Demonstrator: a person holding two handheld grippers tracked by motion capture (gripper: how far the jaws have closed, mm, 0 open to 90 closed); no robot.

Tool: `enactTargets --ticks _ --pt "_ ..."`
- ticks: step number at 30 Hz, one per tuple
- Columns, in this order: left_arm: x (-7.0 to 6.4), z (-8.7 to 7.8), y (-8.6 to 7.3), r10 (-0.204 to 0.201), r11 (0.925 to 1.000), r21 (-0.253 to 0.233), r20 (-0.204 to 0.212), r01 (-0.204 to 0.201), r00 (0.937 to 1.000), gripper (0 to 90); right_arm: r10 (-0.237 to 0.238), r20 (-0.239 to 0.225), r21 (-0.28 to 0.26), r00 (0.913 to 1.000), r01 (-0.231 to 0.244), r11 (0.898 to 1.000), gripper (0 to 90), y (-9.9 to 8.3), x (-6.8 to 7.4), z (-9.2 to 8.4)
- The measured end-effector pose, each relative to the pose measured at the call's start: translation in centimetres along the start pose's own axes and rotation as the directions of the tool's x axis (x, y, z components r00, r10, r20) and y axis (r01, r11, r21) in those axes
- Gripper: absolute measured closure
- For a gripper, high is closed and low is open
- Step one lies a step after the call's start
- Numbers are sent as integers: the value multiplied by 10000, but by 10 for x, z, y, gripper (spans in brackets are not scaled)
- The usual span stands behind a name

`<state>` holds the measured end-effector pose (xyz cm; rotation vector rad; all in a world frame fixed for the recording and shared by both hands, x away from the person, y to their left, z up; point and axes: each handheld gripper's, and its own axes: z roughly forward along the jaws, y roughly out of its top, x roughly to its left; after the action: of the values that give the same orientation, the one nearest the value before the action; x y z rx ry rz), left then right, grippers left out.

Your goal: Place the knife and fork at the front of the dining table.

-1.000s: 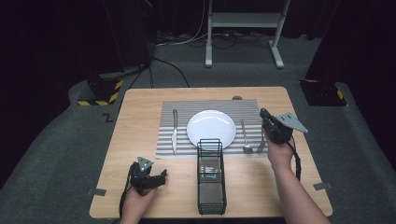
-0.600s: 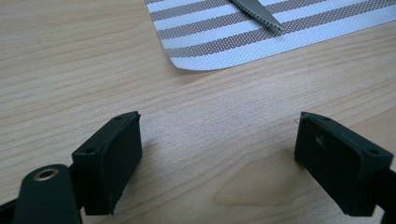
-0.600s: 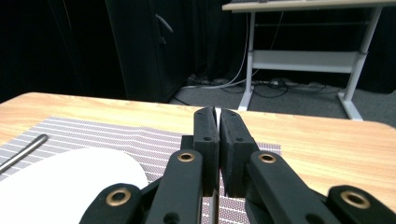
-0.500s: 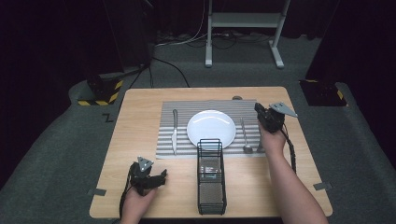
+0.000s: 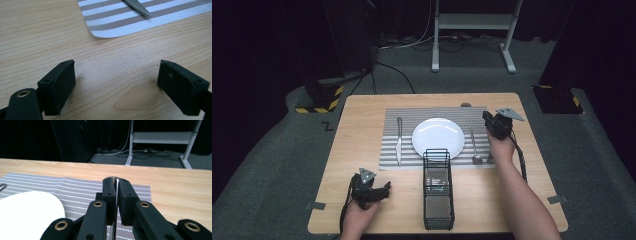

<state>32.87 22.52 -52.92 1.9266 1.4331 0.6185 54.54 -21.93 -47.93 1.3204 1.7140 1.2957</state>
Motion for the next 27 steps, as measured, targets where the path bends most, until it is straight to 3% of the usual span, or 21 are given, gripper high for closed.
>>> enactTargets --ticks 6,13,17,27 --pt "0 0 0 -5 10000 0 12 5 10000 149 305 102 426 9995 -309 9986 838 -5 -6 4" --pt "0 0 0 9 10000 -6 0 -9 10000 149 324 175 442 9993 -331 9985 830 -7 -5 3" --pt "0 0 0 6 10000 -9 3 -6 10000 149 396 341 402 9986 -409 9984 706 -5 -7 2" --pt "0 0 0 41 10000 3 7 -41 10000 147 55 346 440 9994 -71 9990 695 -7 -6 -20"
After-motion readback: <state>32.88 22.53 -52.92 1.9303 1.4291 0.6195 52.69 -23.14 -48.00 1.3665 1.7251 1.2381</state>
